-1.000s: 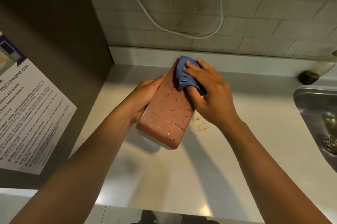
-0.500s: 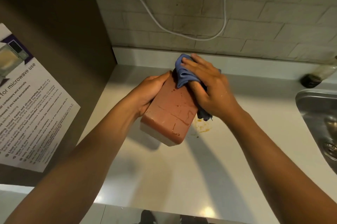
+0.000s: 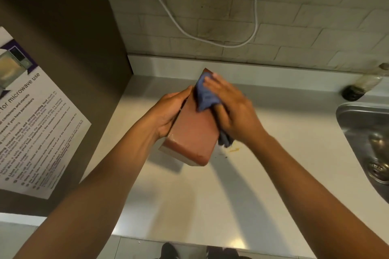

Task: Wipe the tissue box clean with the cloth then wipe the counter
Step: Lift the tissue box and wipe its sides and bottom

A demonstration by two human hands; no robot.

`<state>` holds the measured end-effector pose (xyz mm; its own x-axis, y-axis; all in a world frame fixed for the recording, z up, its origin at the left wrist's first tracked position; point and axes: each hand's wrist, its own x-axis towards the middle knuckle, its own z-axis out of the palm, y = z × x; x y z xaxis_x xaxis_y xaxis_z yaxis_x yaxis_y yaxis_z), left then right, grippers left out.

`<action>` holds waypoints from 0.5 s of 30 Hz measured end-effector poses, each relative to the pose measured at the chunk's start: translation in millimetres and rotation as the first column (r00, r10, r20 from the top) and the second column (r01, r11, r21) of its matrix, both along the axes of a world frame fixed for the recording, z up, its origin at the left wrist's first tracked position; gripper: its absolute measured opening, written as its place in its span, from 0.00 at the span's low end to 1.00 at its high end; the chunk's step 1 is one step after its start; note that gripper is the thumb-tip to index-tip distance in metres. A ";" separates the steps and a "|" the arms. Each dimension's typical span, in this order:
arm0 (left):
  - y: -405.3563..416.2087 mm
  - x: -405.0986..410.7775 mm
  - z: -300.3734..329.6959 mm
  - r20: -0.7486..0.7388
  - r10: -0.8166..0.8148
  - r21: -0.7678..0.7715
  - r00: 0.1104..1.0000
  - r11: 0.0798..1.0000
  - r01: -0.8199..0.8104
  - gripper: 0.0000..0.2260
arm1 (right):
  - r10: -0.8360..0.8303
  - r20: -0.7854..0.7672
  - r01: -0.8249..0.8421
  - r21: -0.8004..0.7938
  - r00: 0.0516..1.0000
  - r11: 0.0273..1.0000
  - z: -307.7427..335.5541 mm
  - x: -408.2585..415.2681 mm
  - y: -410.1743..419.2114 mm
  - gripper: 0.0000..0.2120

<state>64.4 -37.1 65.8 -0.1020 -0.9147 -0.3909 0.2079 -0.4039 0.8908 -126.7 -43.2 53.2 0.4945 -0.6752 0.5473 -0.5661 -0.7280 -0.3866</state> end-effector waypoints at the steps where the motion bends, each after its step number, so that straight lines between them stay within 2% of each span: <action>1: 1.6 0.4 3.0 0.014 -0.007 0.010 1.000 1.000 0.007 0.14 | -0.087 0.046 0.086 0.026 0.995 0.996 6.5 -2.8 -9.6 0.19; 3: 2.3 0.7 7.4 0.043 -0.022 0.030 0.999 0.999 0.021 0.15 | -0.203 0.104 0.197 0.069 0.974 0.978 16.5 -4.1 -18.2 0.19; 4: 3.1 0.6 9.7 0.033 -0.024 0.038 0.999 0.999 0.023 0.15 | -0.209 0.111 0.203 0.064 0.972 0.977 18.5 -2.1 -16.7 0.19; 8: -0.3 0.1 5.3 -0.016 0.041 0.024 0.999 0.999 -0.041 0.12 | -0.018 0.018 0.019 -0.008 1.000 1.000 10.1 19.1 23.0 0.22; 10: -2.3 3.7 2.4 -0.002 0.066 0.044 0.998 0.997 -0.066 0.14 | 0.079 -0.012 -0.079 -0.024 0.997 0.997 -1.9 29.3 51.4 0.23; 12: -4.9 8.9 -0.4 0.055 0.050 0.061 0.997 0.997 -0.054 0.18 | 0.161 -0.047 -0.164 -0.061 0.986 0.985 -15.9 36.0 77.4 0.21; 15: -4.3 9.3 -5.0 0.149 0.111 0.028 0.983 0.993 -0.116 0.18 | 0.227 -0.152 -0.252 -0.173 0.962 0.952 -35.9 32.3 90.9 0.21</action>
